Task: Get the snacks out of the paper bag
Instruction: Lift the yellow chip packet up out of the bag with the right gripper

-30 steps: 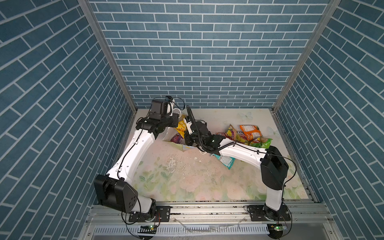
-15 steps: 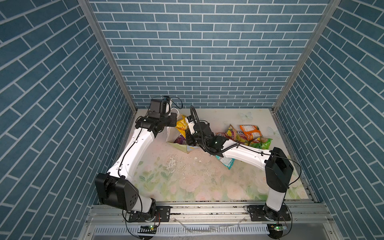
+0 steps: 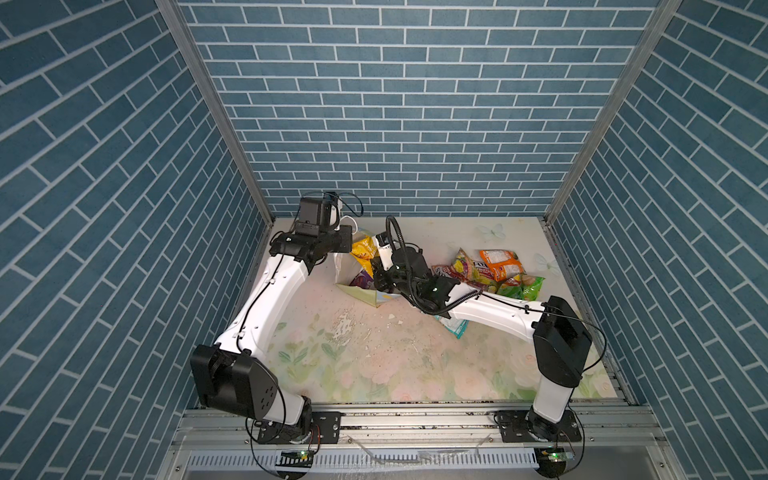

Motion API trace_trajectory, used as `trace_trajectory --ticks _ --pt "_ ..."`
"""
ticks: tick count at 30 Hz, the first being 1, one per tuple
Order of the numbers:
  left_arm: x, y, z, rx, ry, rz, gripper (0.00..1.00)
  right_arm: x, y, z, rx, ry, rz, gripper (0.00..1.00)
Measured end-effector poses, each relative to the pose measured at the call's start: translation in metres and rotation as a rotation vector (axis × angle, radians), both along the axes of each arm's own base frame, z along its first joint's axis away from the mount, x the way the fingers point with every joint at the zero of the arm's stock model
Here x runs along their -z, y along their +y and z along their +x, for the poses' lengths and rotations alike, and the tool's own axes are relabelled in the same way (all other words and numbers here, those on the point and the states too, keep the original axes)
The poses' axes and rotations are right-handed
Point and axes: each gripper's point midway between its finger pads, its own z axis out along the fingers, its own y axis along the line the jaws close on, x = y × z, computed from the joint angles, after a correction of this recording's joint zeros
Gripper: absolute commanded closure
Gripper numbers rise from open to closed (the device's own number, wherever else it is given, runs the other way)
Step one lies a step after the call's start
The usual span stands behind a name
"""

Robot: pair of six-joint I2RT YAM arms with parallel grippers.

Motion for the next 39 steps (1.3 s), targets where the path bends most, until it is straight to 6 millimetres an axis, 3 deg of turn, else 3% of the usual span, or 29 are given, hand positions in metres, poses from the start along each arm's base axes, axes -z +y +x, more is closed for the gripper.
trace_trajectory --ticks 18,27,39 --pt "0.006 0.001 0.002 -0.004 0.025 -0.023 1.00 -0.037 0.003 0.001 -0.006 0.054 -0.044 1.00" --pt "0.007 0.001 0.001 -0.004 0.028 -0.023 1.00 -0.037 0.003 0.002 -0.021 0.118 -0.085 1.00" --pt "0.010 -0.001 0.000 0.009 0.037 -0.036 1.00 -0.019 0.004 0.011 -0.014 0.197 -0.139 1.00"
